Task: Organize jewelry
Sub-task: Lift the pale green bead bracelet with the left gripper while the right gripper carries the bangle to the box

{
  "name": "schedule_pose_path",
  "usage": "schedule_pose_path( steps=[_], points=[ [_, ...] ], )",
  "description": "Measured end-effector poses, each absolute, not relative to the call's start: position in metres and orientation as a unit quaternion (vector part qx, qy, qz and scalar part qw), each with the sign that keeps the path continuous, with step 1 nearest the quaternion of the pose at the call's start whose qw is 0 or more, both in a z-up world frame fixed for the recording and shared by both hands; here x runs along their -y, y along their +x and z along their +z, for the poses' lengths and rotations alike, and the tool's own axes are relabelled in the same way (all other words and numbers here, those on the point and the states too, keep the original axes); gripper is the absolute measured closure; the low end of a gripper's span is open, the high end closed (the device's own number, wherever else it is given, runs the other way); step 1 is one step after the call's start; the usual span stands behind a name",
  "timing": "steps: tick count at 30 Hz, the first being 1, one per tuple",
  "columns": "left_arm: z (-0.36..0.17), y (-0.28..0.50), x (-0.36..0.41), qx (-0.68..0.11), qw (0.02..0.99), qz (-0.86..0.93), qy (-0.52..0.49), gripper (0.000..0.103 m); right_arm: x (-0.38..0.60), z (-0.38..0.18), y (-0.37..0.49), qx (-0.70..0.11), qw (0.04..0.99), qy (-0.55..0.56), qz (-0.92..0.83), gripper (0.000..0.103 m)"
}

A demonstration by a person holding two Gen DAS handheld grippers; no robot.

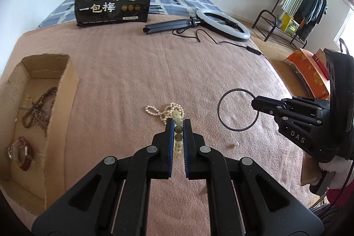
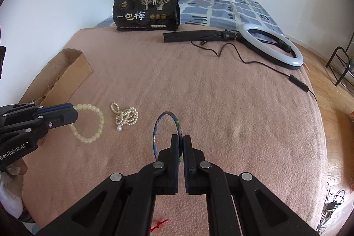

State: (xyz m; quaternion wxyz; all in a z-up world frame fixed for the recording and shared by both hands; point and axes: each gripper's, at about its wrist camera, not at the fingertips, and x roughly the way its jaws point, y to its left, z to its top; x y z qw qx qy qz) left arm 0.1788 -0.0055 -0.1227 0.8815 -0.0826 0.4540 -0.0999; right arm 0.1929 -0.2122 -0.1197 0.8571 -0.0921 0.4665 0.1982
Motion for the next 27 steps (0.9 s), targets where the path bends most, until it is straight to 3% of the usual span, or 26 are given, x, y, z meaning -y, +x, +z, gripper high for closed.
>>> schedule_pose_path(
  steps=[27],
  points=[
    [-0.073,0.135,-0.072,-0.410,0.904,-0.049,-0.112,0.098,0.151,-0.064,0.149,-0.405,0.875,-0.106,0.242,0.102]
  ],
)
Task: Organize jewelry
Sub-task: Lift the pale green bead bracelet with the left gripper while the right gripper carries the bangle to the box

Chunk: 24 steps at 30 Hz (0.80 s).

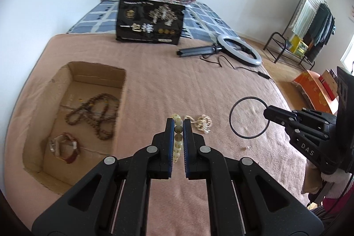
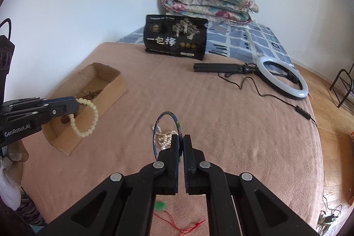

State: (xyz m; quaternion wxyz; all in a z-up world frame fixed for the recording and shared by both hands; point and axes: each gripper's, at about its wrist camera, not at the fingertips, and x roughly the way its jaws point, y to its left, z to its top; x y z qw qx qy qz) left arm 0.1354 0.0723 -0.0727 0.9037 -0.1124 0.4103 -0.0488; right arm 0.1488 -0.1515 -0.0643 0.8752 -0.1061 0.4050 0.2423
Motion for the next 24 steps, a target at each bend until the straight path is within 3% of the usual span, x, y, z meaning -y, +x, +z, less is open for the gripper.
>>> schedule_pose_path(
  steps=[24],
  points=[
    [-0.068,0.098,-0.175,-0.399,0.904,0.028,-0.154,0.098,0.033,-0.051,0.132,-0.378,0.856,-0.125,0.330,0.102]
  ],
)
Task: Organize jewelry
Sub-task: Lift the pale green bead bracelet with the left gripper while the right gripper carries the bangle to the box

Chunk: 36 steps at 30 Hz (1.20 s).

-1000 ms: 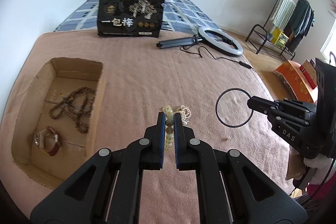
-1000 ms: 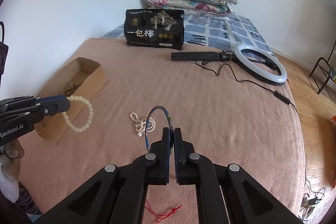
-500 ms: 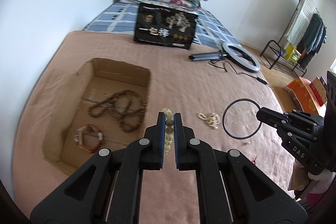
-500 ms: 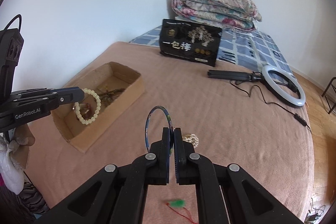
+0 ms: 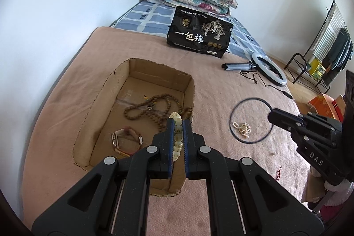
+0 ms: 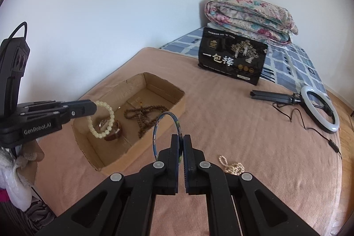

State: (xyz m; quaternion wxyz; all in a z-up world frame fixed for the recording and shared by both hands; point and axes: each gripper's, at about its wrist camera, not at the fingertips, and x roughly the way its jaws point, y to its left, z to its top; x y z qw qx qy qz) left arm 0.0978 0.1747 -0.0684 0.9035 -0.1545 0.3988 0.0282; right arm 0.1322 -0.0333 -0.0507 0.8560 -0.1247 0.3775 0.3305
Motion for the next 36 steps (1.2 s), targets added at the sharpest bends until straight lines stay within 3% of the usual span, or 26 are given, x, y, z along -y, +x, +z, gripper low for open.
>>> schedule_pose_path(
  steps=[36],
  points=[
    [-0.080,0.092,-0.183,-0.412,0.901,0.043,-0.132,0.098,-0.061,-0.074,0.174,-0.399,0.836,-0.122,0.357,0.102]
  ],
)
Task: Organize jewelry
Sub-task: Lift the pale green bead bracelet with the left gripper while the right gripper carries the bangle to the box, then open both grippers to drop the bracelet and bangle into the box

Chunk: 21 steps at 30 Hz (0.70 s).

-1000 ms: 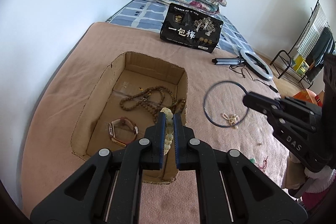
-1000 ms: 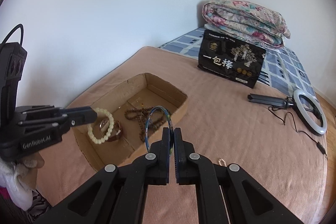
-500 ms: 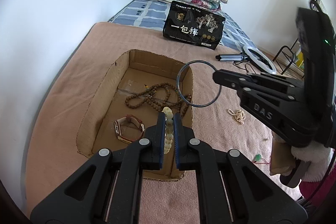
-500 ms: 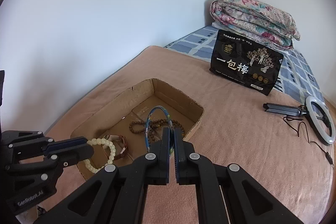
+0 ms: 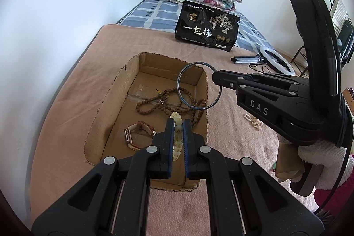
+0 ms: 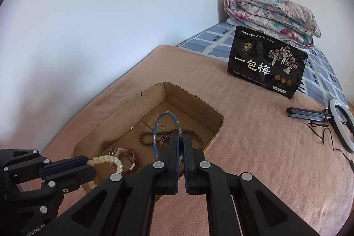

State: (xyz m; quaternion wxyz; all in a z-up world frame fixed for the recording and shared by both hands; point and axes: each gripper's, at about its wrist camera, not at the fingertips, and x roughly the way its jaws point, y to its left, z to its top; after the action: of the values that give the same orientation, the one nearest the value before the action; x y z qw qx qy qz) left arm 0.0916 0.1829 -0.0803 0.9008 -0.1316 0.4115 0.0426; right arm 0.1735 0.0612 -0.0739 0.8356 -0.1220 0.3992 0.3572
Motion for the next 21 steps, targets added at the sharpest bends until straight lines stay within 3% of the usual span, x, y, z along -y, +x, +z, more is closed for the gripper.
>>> schedule_pose_path(
  steps=[4,6,7,8,11,17,21],
  points=[
    [-0.082,0.094,-0.184,-0.417,0.899,0.044,-0.129,0.098,-0.064,-0.075,0.174,-0.401,0.833,-0.119,0.362,0.100],
    [-0.083,0.094,-0.183,-0.418,0.898,0.043,-0.129,0.098,-0.064,-0.074,0.174,-0.400,0.835,-0.119,0.360,0.081],
    [-0.083,0.094,-0.182,-0.419,0.898,0.045,-0.127,0.098,-0.063,-0.073,0.174,-0.396,0.838,-0.117,0.357,0.066],
    [-0.083,0.095,-0.182,-0.420,0.898,0.048,-0.125,0.097,-0.063,-0.072,0.173,-0.394,0.840,-0.115,0.355,0.059],
    [-0.083,0.095,-0.180,-0.417,0.900,0.051,-0.119,0.078,-0.060,-0.070,0.174,-0.392,0.844,-0.110,0.349,0.043],
    [-0.082,0.095,-0.179,-0.415,0.901,0.054,-0.114,0.077,-0.051,-0.065,0.175,-0.387,0.853,-0.098,0.335,0.019],
    [-0.081,0.094,-0.178,-0.411,0.903,0.053,-0.111,0.077,-0.044,-0.063,0.177,-0.390,0.856,-0.086,0.328,0.013]
  ],
)
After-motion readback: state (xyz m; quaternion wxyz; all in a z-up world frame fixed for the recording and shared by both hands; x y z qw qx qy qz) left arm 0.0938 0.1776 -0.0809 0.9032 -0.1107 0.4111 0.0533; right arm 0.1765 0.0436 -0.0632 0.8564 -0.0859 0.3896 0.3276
